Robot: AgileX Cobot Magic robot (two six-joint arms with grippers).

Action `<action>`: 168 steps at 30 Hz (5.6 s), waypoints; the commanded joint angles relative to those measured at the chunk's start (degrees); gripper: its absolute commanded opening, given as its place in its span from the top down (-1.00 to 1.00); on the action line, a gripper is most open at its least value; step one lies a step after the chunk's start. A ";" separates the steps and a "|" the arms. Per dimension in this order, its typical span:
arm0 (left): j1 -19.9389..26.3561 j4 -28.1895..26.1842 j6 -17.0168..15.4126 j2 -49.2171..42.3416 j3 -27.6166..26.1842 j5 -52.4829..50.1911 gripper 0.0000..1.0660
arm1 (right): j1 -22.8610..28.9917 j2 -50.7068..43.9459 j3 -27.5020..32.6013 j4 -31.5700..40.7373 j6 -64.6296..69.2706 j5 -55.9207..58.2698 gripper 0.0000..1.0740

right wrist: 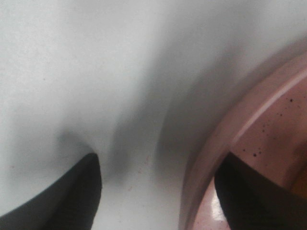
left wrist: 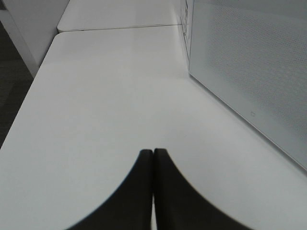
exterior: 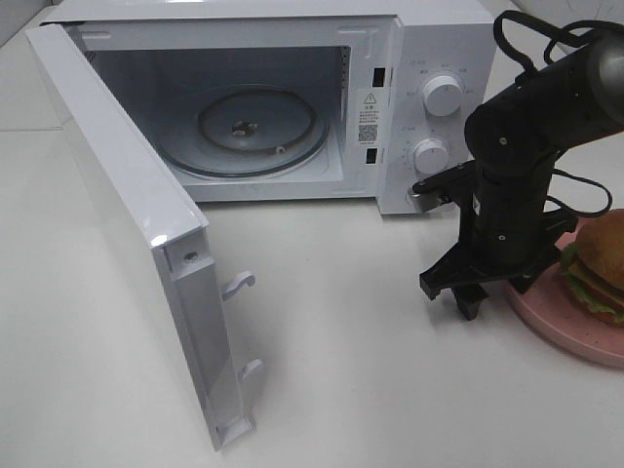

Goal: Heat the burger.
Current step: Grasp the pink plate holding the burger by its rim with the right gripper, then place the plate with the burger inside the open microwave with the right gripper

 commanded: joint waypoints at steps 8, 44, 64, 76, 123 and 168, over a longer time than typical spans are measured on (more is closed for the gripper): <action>0.17 -0.23 -0.06 -1.26 0.06 -0.17 1.00 | -0.29 2.06 0.80 -0.74 -0.34 0.63 1.00; 0.17 -0.23 -0.06 -1.26 0.06 -0.17 1.00 | 17.42 -17.99 9.80 -2.23 -5.33 10.71 1.00; 0.17 -0.23 -0.06 -1.26 0.06 -0.17 1.00 | 30.14 -22.63 12.38 -2.12 -20.11 13.58 1.00; 0.17 -0.23 -0.06 -1.26 0.06 -0.17 1.00 | 30.14 -22.63 12.38 -3.15 -26.70 10.20 1.00; 0.17 -0.23 -0.06 -1.26 0.06 -0.17 1.00 | 17.76 -19.42 7.51 15.47 -96.31 -20.68 1.00; 0.17 -0.23 -0.06 -1.26 0.06 -0.17 1.00 | 13.12 14.21 -41.25 16.73 -77.01 -3.15 1.00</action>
